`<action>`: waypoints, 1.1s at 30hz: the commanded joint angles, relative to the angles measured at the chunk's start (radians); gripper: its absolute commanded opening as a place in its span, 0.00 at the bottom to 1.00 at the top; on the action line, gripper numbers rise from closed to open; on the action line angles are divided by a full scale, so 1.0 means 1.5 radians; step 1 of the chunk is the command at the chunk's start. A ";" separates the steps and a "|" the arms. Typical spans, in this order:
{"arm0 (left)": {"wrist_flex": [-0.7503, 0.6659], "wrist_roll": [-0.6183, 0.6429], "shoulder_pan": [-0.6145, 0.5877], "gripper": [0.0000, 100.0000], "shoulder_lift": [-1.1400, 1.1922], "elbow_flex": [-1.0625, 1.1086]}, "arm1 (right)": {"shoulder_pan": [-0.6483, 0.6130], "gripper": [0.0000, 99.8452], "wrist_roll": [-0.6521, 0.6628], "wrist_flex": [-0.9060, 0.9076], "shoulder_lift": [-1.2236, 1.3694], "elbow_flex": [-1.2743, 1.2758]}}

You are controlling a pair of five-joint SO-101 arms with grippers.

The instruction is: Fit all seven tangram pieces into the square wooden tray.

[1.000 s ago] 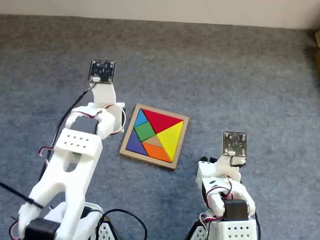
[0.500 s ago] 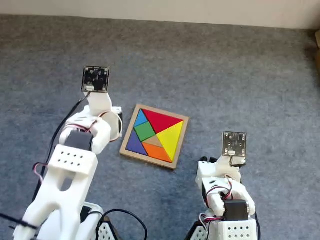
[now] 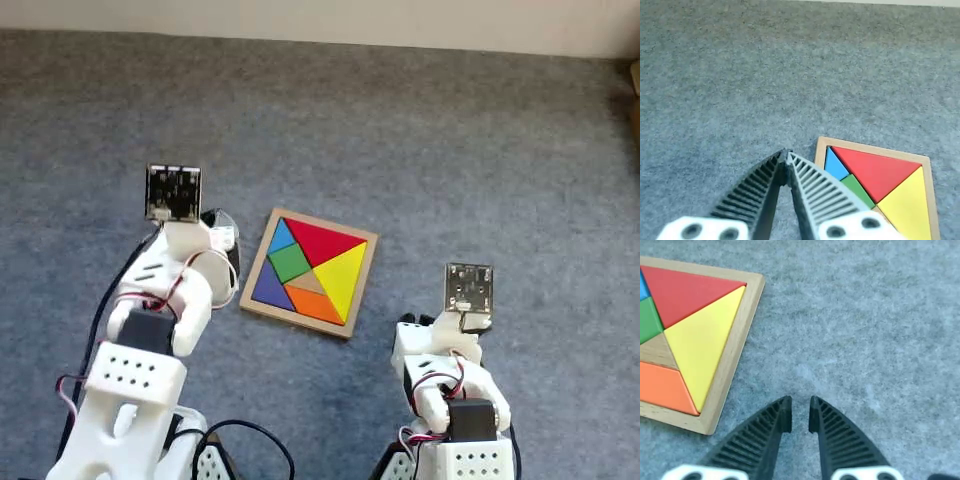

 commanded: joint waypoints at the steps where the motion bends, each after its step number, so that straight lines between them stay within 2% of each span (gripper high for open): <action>1: -0.021 0.002 -0.009 0.01 -0.052 0.020 | 0.010 0.07 0.006 -0.005 -0.012 0.093; 33: -0.020 -0.006 -0.010 0.01 -0.337 0.262 | 0.010 0.07 0.006 -0.005 -0.012 0.093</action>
